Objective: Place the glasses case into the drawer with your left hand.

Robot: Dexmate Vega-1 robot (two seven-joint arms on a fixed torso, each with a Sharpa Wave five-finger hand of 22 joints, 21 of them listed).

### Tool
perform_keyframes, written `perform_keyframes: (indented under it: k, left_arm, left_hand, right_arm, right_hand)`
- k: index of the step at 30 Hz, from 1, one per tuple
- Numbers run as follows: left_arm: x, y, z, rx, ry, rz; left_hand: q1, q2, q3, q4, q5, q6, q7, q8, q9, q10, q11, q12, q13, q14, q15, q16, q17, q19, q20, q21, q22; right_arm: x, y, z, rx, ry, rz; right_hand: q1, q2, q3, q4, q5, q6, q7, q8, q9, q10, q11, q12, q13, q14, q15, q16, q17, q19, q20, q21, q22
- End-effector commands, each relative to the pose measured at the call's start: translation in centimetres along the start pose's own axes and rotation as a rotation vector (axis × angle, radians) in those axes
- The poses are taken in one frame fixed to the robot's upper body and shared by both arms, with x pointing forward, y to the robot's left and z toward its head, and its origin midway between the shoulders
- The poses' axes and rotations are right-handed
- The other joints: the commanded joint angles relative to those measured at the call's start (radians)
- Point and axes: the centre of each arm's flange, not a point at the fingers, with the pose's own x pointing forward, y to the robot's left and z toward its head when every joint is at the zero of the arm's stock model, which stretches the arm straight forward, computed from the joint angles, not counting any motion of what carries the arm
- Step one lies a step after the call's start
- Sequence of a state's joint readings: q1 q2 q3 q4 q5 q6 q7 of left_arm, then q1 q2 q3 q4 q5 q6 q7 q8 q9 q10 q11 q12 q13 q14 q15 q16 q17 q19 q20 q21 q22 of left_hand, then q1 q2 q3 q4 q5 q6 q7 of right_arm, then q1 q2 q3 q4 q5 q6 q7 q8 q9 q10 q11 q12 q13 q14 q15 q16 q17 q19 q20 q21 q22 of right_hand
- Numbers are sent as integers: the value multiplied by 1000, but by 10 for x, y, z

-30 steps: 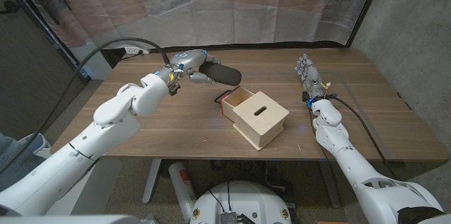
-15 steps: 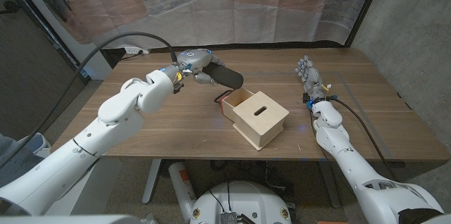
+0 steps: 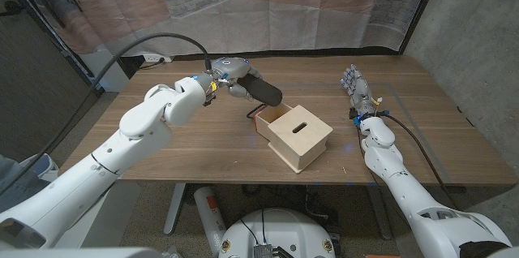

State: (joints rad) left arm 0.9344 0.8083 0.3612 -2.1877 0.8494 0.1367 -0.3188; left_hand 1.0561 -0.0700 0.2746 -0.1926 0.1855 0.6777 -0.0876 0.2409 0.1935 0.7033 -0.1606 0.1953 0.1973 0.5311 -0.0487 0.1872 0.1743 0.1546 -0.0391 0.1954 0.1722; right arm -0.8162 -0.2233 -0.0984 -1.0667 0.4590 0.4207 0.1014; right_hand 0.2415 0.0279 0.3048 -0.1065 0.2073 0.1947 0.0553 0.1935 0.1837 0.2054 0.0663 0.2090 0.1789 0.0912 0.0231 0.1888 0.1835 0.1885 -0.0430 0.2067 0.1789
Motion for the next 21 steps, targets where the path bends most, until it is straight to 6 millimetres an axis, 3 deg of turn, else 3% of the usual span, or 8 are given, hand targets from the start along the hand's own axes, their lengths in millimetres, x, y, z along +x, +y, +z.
perform_keyframes:
  k: [1, 21]
  left_arm:
    - [2, 0, 10, 47, -21, -56]
    - [5, -9, 12, 67, -23, -128]
  left_hand:
    - [90, 102, 65, 61, 4, 92, -68, 6, 4, 67, -56, 3, 5, 6, -141, 3, 4, -6, -29, 0, 3]
    - [91, 102, 68, 62, 4, 114, -75, 11, 3, 78, -57, 4, 5, 6, -141, 3, 5, -8, -27, 0, 3]
  right_arm:
    - [-3, -3, 2, 0, -2, -5]
    - [-7, -4, -2, -1, 13, -12]
  right_hand:
    - [1, 8, 1, -3, 2, 1, 0, 1, 5, 4, -7, -2, 3, 4, 0, -2, 2, 9, -6, 0, 5]
    - [0, 9, 0, -4, 2, 1, -1, 1, 5, 4, -8, -2, 3, 5, -1, -2, 3, 9, -5, -1, 5]
